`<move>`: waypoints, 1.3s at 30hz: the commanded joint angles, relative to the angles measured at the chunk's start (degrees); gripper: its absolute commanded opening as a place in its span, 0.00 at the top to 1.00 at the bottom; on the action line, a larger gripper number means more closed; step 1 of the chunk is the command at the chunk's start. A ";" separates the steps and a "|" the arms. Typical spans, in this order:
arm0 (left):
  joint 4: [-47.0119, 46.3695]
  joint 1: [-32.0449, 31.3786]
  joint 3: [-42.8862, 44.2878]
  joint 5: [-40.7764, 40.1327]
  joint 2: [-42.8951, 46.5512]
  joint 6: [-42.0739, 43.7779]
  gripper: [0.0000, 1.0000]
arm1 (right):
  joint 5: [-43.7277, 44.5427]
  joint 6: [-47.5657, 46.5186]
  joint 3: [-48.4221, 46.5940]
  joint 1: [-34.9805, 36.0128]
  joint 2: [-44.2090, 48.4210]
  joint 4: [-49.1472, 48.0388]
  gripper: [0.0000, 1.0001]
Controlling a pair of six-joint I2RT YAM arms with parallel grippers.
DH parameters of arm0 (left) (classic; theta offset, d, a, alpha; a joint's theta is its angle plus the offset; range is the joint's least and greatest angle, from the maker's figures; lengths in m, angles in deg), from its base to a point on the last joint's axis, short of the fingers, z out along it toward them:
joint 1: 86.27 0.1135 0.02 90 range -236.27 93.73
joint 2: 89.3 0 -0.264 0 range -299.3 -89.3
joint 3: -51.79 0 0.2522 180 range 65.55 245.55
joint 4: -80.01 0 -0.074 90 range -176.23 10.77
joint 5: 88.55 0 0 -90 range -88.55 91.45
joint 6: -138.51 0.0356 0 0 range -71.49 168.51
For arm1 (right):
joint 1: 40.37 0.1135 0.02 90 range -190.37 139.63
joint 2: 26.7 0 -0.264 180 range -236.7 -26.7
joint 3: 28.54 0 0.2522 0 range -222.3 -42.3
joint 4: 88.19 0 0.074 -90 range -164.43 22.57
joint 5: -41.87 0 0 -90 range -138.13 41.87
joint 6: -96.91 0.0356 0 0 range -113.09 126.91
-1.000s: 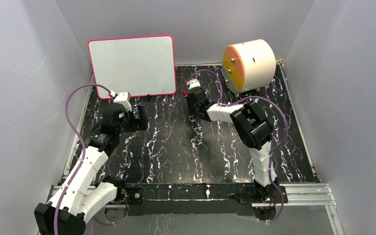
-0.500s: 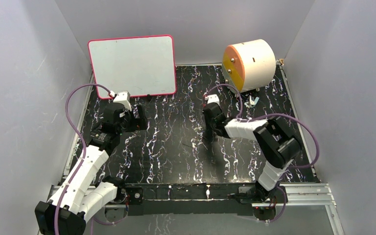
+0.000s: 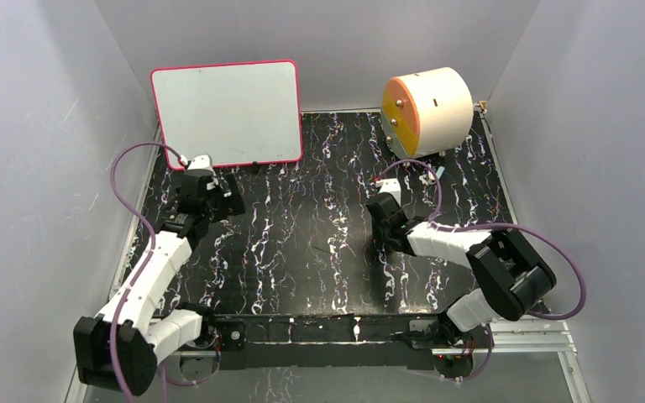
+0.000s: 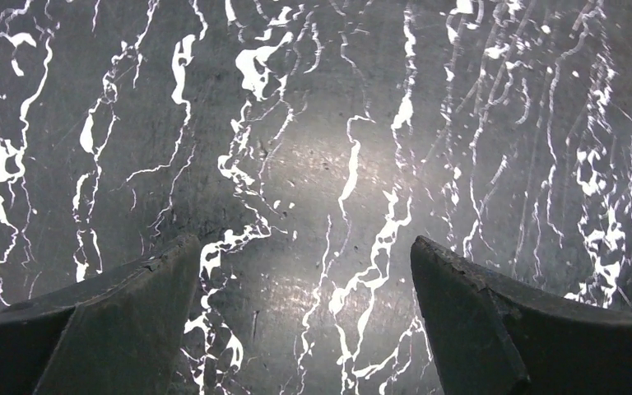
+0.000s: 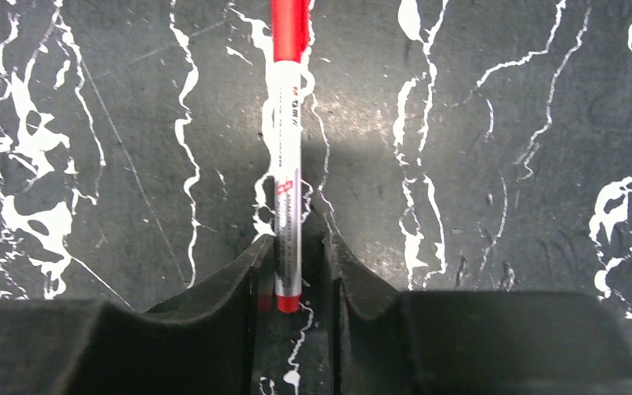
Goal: Write a sentence on the whiteboard
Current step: Move the whiteboard marker to the center of the board, then move the whiteboard to the center of the board.
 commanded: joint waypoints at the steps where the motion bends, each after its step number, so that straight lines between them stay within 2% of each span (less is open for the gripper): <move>1: -3.53 8.66 2.26 7.36 -4.45 -2.43 0.03 | 0.56 -1.09 2.70 -0.38 3.54 2.52 0.59; 3: -5.37 12.54 3.04 11.36 -7.72 -3.19 0.04 | 0.06 -2.00 3.51 -0.38 6.43 1.67 0.53; 6: -7.20 16.15 5.44 12.51 -13.41 -2.70 0.05 | -1.19 -3.52 4.61 -0.38 11.13 0.69 0.42; 13: -10.98 19.54 11.41 13.38 -25.82 1.12 0.06 | -2.86 -6.89 7.29 -0.38 22.30 -1.53 0.10; 16: -13.34 20.32 13.99 14.66 -30.32 3.40 0.07 | -2.69 -8.79 8.36 -0.35 27.34 -1.77 0.02; 19: -14.24 20.80 16.84 14.45 -34.80 5.88 0.10 | -1.86 -10.00 9.47 -0.33 32.09 -2.15 0.01; 23: -17.42 22.36 18.56 16.66 -39.82 8.71 0.18 | -1.08 -11.25 11.71 -0.37 38.16 -3.56 0.01; 28: -19.00 24.15 22.48 19.64 -45.62 12.78 0.36 | -0.28 -11.50 13.98 -0.40 42.48 -4.91 0.01; 33: -21.44 25.99 24.32 22.64 -49.12 14.72 0.50 | 0.92 -11.77 14.04 -0.46 42.41 -5.28 0.01; 39: -24.46 26.28 24.75 23.94 -51.56 17.06 0.56 | 1.06 -11.94 13.77 -0.42 41.04 -5.24 0.01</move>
